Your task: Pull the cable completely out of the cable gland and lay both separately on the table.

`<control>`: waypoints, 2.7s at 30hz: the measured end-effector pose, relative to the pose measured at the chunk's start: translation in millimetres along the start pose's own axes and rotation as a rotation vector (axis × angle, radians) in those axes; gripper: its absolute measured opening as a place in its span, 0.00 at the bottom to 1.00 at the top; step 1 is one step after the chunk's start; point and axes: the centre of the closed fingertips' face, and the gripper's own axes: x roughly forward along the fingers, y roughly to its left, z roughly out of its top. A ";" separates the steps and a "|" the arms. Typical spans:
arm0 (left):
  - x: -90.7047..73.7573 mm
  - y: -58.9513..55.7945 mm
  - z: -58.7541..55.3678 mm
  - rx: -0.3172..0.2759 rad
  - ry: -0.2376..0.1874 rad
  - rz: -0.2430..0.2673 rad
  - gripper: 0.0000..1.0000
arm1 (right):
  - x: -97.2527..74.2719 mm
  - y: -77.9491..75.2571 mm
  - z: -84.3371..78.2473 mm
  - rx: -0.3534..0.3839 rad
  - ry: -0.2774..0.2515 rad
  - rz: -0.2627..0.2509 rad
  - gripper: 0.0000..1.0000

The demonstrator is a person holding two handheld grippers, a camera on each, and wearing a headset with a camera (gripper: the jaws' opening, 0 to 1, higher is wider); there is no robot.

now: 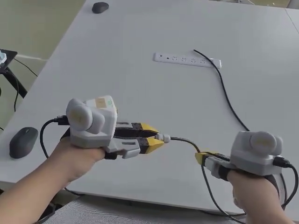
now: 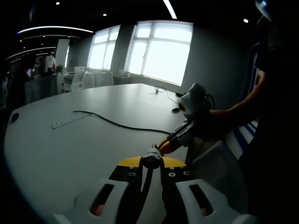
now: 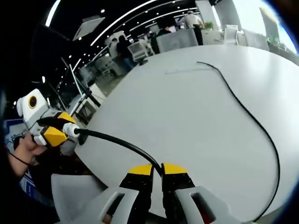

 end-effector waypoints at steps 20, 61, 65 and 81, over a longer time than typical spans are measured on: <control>-4.1 3.2 1.6 -0.005 -0.008 0.016 0.15 | -6.5 11.5 -0.4 -0.140 -0.025 0.028 0.02; -6.0 2.1 -3.9 -0.006 0.010 0.008 0.15 | -12.3 119.4 32.2 -1.178 -0.080 0.088 0.02; -5.4 1.4 -4.3 -0.004 0.011 0.004 0.15 | -13.2 120.7 32.0 -1.185 -0.087 0.090 0.01; -4.2 0.5 -5.5 -0.001 0.012 0.006 0.15 | -13.5 119.3 32.4 -1.154 -0.100 0.091 0.00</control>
